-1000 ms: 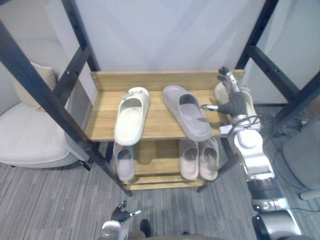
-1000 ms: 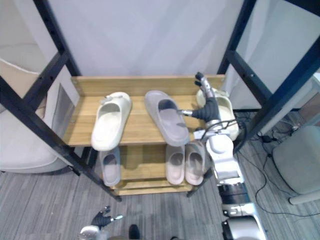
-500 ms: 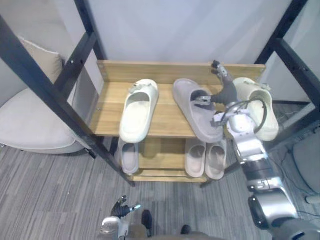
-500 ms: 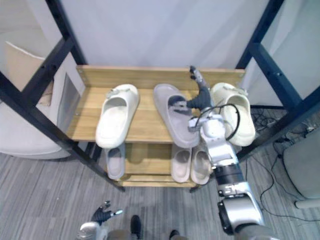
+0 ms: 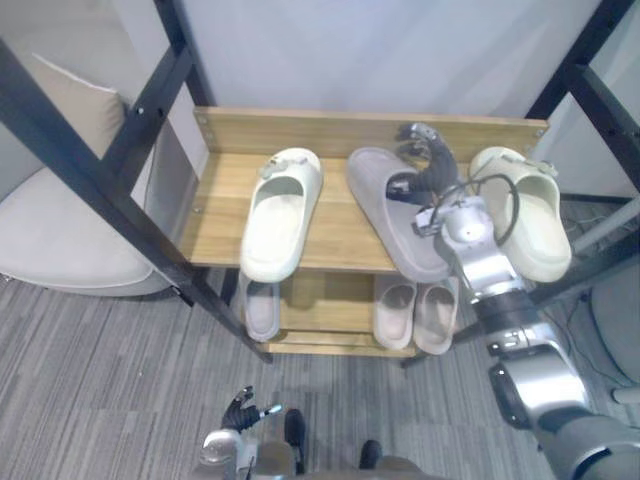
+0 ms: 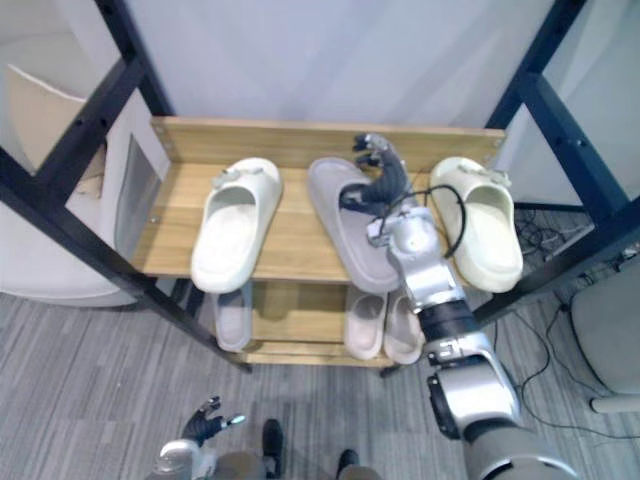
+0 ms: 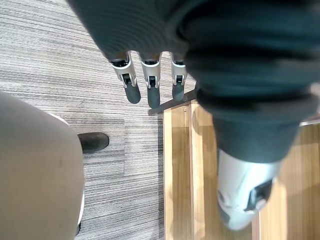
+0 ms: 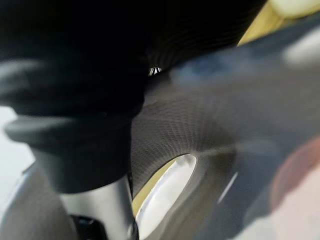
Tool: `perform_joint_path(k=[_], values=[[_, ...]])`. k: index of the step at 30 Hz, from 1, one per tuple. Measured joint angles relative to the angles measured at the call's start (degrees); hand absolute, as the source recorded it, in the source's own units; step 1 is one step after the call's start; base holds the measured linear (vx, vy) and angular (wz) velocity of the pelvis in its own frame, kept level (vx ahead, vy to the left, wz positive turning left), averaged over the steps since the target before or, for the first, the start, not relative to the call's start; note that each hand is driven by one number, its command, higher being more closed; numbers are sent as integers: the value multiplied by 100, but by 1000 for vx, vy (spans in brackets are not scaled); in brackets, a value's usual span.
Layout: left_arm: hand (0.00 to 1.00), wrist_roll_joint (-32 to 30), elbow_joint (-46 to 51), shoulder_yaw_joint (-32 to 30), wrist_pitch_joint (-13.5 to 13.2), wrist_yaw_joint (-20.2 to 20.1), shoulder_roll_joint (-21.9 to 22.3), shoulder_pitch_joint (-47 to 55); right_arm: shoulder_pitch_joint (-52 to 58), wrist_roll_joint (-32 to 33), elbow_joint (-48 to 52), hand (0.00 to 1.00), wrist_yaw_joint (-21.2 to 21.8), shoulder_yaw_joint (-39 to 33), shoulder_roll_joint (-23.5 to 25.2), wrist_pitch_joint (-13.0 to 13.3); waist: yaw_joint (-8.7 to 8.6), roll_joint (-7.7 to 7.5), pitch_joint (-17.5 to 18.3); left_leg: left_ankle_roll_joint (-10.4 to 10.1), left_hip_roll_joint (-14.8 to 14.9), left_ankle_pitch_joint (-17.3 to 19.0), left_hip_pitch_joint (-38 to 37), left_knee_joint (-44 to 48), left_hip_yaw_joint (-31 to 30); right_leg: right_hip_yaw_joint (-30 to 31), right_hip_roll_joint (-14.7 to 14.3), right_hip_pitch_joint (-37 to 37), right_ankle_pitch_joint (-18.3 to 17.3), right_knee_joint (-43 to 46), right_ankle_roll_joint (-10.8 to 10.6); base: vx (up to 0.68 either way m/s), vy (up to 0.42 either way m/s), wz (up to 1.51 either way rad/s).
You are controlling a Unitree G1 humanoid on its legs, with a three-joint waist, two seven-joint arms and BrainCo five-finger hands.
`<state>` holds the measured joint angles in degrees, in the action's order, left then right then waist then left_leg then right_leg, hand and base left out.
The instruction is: Organize the slippers on the shoe rack
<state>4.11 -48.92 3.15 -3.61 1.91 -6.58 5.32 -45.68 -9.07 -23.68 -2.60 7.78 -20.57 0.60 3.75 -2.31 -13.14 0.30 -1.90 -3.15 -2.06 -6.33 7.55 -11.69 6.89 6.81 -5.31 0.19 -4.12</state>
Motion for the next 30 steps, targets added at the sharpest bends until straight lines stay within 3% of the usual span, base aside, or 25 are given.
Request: perform_joint_path(k=[17,21,26,30], values=[[0,6,-13,1,-4,0,-8,-11,116,372,82,100,199,135,-36,167,-33,-9,-1,-5,12,3,-173,-1,76,8,9,145,2,-2,-4,-8,-2,-1],[0,5,-18,0,-1,-14,-8,-13,714,657,885,100,204,113,-166,179,-57,-11,-1,-7,13,4,-185,1,89,27,7,151,3,-6,-5,0,0,0],[0,-9,-71,-104,1,-109,12,-13,1506,993,1964,100,199,-463,-204,353,-113,-10,15,-2,30,0,-199,34,124,130,-3,129,32,6,-15,-6,0,-6],[0,-47,-288,-155,4,-115,20,-7,2007,1395,2885,100,197,-770,-223,655,-282,-2,175,1,50,-2,-201,33,158,191,-14,88,51,31,5,-27,0,-6]])
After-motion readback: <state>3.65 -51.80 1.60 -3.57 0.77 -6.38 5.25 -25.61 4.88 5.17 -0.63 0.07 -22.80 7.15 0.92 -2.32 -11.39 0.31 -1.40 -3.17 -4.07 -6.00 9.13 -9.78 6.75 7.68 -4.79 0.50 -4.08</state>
